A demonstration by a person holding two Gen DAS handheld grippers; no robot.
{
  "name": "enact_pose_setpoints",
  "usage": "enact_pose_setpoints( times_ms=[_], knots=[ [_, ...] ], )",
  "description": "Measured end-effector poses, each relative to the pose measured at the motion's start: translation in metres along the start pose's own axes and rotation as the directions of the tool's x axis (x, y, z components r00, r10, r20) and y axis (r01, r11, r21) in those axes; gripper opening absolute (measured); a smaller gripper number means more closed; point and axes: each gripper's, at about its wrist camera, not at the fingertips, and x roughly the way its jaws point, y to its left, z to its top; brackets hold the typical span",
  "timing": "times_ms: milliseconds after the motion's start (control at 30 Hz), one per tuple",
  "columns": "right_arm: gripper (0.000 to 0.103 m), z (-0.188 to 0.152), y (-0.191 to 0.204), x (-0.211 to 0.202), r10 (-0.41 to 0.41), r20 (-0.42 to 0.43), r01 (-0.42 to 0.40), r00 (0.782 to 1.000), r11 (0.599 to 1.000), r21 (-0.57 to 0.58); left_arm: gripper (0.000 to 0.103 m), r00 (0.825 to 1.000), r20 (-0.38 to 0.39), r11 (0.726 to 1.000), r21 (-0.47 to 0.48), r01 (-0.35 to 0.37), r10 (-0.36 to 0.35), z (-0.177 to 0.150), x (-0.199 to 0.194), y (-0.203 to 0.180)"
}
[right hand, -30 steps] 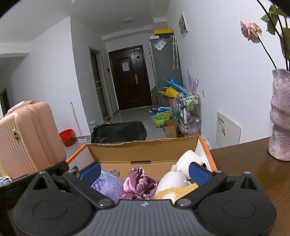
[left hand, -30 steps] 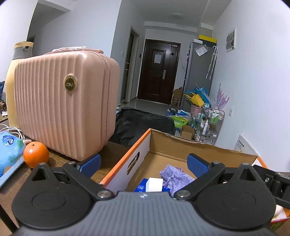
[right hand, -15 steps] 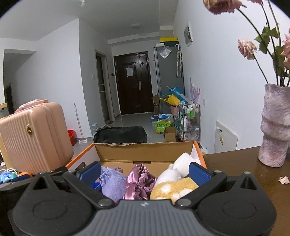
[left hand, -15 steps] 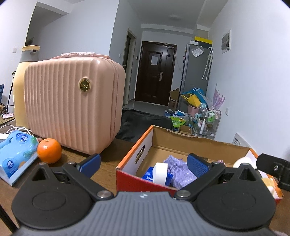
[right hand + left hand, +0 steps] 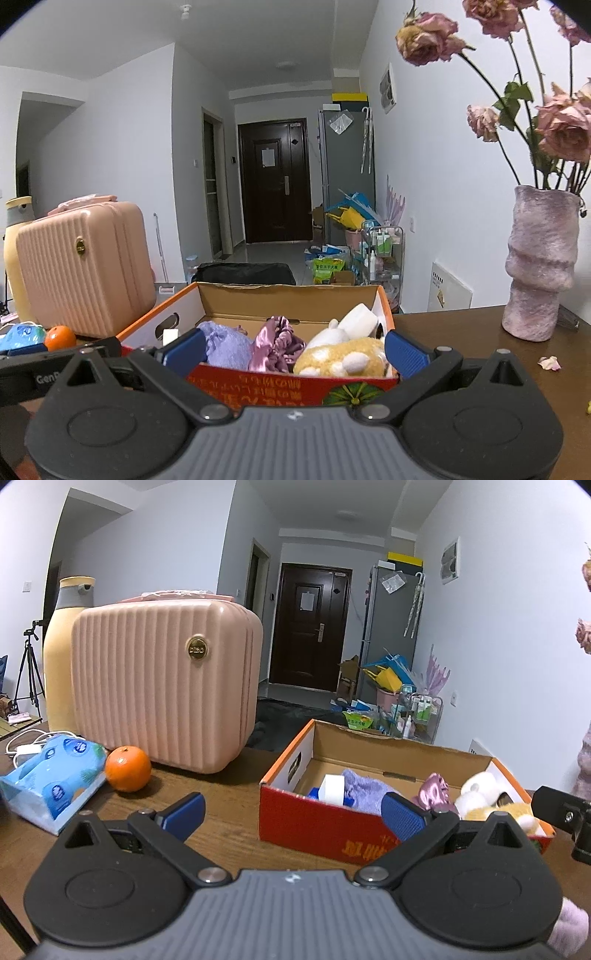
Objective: Organize soft objects
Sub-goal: 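Withdraw both tools from the box back over the table, then grasp the blue fluffy plush toy with the right tool and lift it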
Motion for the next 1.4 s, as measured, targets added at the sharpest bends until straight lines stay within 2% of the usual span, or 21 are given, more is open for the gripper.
enact_pose_setpoints(
  times_ms=[333,767,1133,1400],
  knots=[
    [0.103,-0.027,0.004,-0.043,0.006,0.024,-0.005,1.000,0.998,-0.057,0.103,1.000,-0.014,0.999,0.026,0.022,-0.022,-0.018,-0.037,0.010],
    [0.103,-0.063,0.005,-0.097,-0.002,0.005,0.003,1.000,0.994,-0.114,0.103,0.997,-0.047,0.996,0.066,0.062,-0.059,-0.041,-0.088,0.021],
    [0.103,-0.085,-0.001,-0.127,-0.024,-0.073,0.015,0.997,0.991,-0.131,0.103,0.992,-0.076,0.988,0.117,0.105,-0.097,-0.059,-0.123,0.032],
    [0.103,-0.095,-0.006,-0.128,-0.037,-0.130,0.021,0.991,0.992,-0.125,0.103,0.989,-0.101,0.982,0.144,0.124,-0.110,-0.068,-0.134,0.038]
  ],
)
